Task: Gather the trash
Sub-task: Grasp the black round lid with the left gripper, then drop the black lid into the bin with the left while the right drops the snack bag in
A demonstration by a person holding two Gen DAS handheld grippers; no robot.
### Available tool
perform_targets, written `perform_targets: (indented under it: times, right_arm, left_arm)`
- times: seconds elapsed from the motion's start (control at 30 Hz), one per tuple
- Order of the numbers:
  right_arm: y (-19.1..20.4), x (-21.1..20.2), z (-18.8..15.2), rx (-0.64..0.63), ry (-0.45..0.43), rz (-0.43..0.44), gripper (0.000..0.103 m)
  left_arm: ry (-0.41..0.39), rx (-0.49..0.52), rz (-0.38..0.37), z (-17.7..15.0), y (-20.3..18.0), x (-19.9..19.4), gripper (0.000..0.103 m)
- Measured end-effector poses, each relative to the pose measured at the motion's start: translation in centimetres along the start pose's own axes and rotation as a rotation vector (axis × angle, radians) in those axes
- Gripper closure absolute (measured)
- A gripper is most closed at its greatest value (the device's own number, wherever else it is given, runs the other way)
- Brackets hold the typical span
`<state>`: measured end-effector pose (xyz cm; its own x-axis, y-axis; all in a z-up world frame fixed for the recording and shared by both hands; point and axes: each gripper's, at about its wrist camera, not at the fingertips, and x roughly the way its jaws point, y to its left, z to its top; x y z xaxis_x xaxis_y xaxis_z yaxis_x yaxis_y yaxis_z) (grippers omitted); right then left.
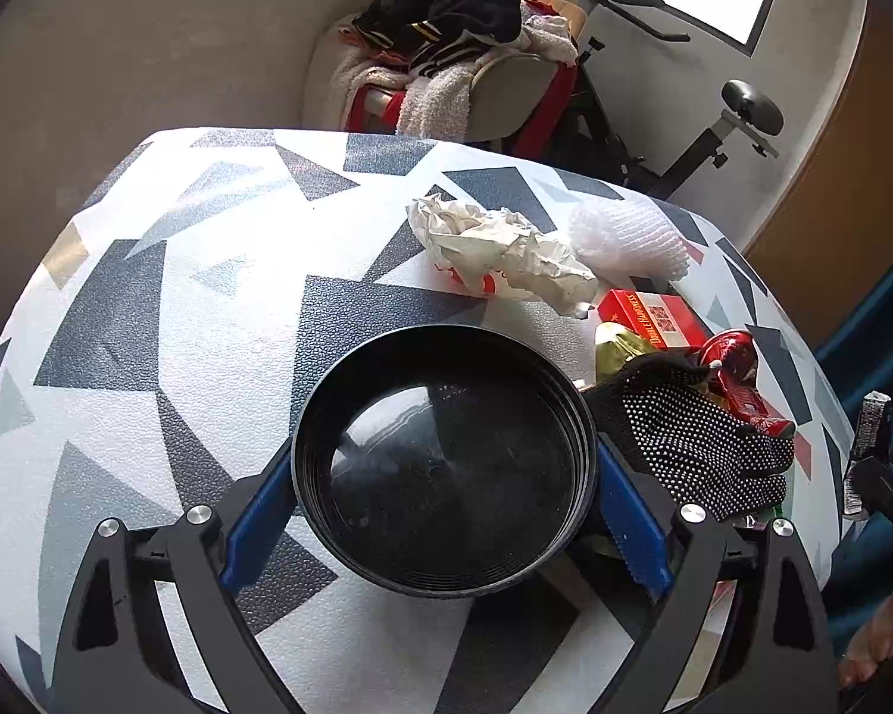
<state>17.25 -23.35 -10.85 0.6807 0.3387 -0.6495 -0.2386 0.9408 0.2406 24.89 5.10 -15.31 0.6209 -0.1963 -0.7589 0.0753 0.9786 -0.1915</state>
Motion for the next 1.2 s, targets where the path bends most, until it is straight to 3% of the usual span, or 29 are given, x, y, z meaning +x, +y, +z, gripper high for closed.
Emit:
perform_targets:
  times: [0.2, 0.47, 0.93, 1.2]
  right_arm:
    - [0.2, -2.1, -1.4, -0.024, -0.007, 0.002, 0.071]
    - [-0.4, -4.9, -3.9, -0.015, -0.015, 0.009, 0.071]
    - [0.3, -8.0, -11.1, -0.049, 0.017, 0.044, 0.071]
    - [0.3, -8.4, -13.4, -0.021, 0.04, 0.046, 0.071]
  left_arm:
    - [-0.079, 0.109, 0.006, -1.9, -2.2, -4.8, 0.012]
    - [-0.152, 0.256, -0.041, -6.4, -5.8, -10.9, 0.012]
    - [-0.069, 0.34, -0.153, -18.5, -10.1, -15.1, 0.012]
    - [-0.011, 0.405, -0.183, -21.4, -11.7, -14.8, 0.012]
